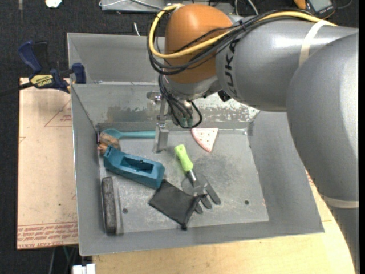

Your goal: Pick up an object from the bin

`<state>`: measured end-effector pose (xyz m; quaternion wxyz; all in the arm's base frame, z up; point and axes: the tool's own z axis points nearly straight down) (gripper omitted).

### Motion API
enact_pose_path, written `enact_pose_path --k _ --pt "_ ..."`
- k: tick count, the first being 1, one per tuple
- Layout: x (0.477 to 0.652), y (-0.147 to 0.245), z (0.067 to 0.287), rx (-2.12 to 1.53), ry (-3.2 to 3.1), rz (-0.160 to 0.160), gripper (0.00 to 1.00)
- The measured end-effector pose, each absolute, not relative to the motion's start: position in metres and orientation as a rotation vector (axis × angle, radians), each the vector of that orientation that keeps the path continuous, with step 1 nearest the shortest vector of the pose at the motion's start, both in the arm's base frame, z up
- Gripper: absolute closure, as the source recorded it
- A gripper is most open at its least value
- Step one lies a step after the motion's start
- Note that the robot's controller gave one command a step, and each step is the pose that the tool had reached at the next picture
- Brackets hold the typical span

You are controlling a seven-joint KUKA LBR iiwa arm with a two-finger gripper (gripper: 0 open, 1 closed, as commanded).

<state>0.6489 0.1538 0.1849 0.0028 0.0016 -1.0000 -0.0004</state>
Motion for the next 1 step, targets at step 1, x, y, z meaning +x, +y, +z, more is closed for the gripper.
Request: enact_pose_path --k 1 --pt "0.6503 0.1532 0.1905 0.002 -3.143 -0.003 0.00"
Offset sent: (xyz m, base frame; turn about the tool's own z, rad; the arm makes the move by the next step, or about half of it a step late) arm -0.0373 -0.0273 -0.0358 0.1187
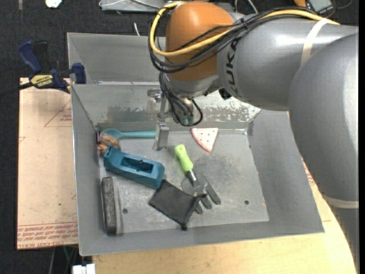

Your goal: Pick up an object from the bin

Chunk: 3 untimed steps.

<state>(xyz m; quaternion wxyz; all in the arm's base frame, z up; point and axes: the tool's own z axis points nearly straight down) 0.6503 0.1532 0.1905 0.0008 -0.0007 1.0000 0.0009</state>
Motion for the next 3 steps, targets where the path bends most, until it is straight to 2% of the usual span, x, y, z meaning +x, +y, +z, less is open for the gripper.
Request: enact_pose_path --k 1,2,3 --pt "0.635 0.143 0.174 0.072 3.138 0.005 0.00" --pt "0.584 0.118 0.138 0.108 3.133 0.007 0.00" --pt "0.589 0.109 0.079 0.134 3.127 0.010 0.00"
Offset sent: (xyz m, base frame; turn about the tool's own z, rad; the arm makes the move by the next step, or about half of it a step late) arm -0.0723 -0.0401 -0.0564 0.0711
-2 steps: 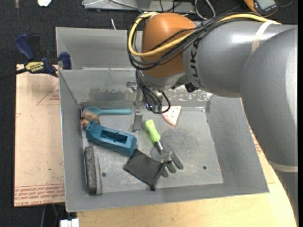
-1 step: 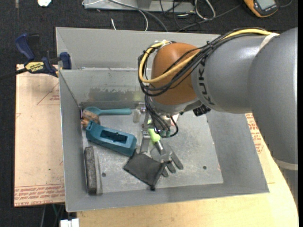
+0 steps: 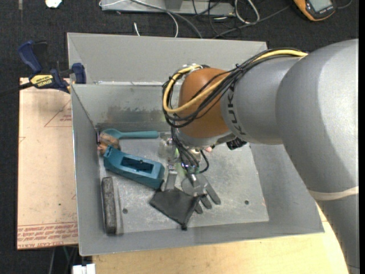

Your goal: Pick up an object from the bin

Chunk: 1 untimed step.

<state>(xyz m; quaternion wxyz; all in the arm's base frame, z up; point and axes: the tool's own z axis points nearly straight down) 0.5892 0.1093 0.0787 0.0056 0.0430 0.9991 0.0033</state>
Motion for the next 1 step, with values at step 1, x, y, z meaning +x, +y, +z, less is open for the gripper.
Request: enact_pose_path --k 1 --pt "0.5992 0.1408 0.0747 0.106 3.141 -0.001 1.00"
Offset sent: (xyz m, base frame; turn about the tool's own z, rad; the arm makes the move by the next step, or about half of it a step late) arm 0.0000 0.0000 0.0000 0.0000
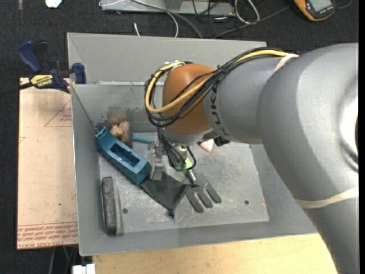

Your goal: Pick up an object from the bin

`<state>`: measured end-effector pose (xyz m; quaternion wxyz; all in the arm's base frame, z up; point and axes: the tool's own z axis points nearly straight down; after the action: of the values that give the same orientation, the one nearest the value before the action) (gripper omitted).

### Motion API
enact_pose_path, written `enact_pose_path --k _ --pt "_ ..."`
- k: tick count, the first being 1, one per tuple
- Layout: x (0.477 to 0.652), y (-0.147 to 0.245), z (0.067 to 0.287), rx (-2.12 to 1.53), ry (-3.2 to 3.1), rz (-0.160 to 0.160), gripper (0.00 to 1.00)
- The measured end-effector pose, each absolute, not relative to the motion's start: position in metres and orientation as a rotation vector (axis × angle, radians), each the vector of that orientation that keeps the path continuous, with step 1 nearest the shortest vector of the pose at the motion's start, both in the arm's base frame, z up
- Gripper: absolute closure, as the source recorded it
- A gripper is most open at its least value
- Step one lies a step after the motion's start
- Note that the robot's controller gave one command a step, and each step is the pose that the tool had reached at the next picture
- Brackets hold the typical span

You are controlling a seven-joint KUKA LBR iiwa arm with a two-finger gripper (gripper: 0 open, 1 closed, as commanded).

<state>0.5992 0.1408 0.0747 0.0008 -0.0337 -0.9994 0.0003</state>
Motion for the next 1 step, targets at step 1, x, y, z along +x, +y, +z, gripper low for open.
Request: enact_pose_path --k 1 --pt "0.6011 0.1432 0.0756 -0.108 -3.149 -0.010 0.00"
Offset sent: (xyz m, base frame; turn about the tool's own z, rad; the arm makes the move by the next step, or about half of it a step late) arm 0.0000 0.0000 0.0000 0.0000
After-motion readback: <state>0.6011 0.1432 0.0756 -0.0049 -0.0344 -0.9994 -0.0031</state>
